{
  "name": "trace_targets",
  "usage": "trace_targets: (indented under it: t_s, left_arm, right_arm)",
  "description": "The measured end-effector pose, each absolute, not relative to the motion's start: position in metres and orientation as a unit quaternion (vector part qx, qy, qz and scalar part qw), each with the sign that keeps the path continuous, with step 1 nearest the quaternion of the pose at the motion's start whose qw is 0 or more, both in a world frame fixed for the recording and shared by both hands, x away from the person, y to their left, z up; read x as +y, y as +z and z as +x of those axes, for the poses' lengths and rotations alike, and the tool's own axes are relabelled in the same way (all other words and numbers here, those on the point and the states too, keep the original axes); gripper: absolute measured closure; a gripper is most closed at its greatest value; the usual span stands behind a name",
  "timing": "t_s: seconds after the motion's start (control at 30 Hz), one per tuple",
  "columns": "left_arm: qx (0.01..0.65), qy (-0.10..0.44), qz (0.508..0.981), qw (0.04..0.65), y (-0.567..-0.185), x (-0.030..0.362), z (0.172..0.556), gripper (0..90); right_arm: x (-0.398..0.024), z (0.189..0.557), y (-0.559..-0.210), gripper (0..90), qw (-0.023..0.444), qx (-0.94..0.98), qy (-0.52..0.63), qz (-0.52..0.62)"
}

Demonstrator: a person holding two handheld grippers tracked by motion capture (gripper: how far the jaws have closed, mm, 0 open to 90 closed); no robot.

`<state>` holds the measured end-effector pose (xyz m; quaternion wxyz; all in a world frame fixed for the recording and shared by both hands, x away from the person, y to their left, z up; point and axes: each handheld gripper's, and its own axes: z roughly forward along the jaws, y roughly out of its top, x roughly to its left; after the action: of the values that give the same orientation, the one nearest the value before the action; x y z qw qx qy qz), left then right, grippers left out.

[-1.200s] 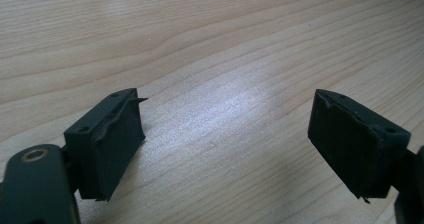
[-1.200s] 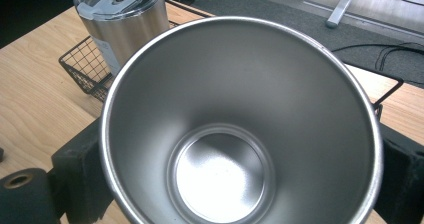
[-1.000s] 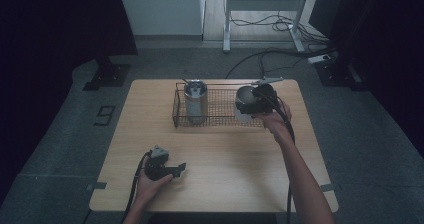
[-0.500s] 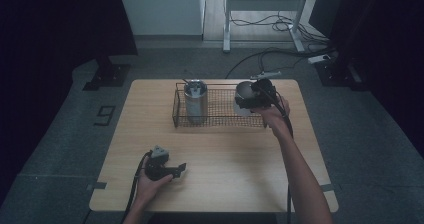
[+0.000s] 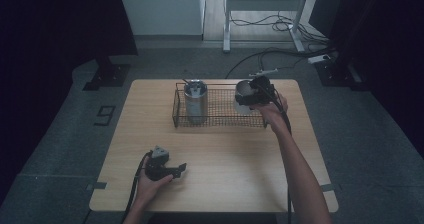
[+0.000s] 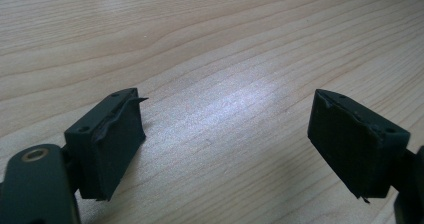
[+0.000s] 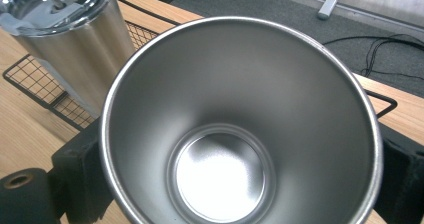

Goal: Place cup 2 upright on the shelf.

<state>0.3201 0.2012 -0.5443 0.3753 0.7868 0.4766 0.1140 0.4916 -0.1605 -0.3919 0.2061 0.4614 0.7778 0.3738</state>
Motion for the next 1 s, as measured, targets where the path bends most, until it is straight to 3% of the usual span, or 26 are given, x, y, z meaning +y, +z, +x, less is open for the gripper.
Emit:
trace_targets:
  t_s: [1.0]
  left_arm:
    - [0.473,0.12,0.79,0.371,-0.545,0.2,0.319,14.5]
  right_arm:
    - [-0.155,0.528,-0.411,6.8,0.202,0.779,0.357,0.474]
